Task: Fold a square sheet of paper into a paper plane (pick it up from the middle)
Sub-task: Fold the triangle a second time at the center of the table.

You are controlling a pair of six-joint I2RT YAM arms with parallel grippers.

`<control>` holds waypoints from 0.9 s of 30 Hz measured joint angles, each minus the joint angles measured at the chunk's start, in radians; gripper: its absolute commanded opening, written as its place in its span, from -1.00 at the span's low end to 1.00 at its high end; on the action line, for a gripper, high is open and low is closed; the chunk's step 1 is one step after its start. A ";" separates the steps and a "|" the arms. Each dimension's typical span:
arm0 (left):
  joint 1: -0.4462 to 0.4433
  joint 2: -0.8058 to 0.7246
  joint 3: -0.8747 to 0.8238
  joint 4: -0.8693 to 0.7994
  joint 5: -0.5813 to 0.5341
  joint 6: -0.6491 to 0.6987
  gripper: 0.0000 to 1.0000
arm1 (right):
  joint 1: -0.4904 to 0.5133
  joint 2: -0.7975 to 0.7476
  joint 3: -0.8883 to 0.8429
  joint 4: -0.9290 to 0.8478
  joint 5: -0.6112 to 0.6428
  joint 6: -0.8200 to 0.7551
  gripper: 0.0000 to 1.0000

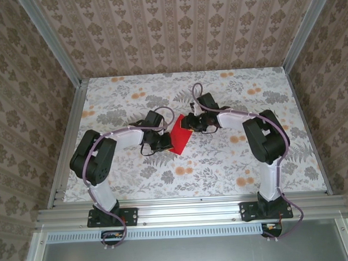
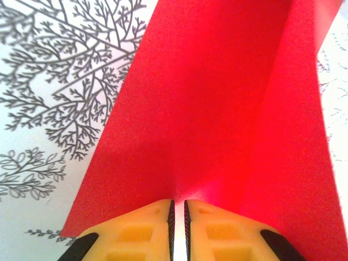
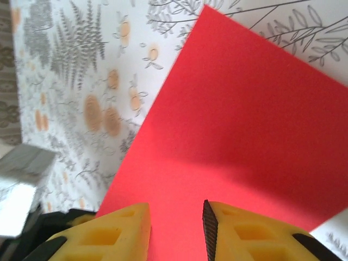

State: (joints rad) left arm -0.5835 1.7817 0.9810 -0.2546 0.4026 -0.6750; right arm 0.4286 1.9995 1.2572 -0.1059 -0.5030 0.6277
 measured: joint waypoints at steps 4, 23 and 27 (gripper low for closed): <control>0.004 -0.027 -0.006 0.026 0.000 0.007 -0.64 | 0.008 0.045 0.043 -0.064 0.040 -0.011 -0.34; 0.017 -0.160 -0.175 0.359 0.066 -0.066 0.19 | 0.020 0.063 0.066 -0.142 0.101 -0.021 -0.34; 0.017 -0.143 -0.183 0.435 0.111 -0.111 0.29 | 0.020 0.063 0.066 -0.142 0.101 -0.021 -0.34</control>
State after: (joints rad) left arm -0.5667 1.6386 0.7982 0.1806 0.5137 -0.7860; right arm 0.4488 2.0621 1.3235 -0.2474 -0.4023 0.6067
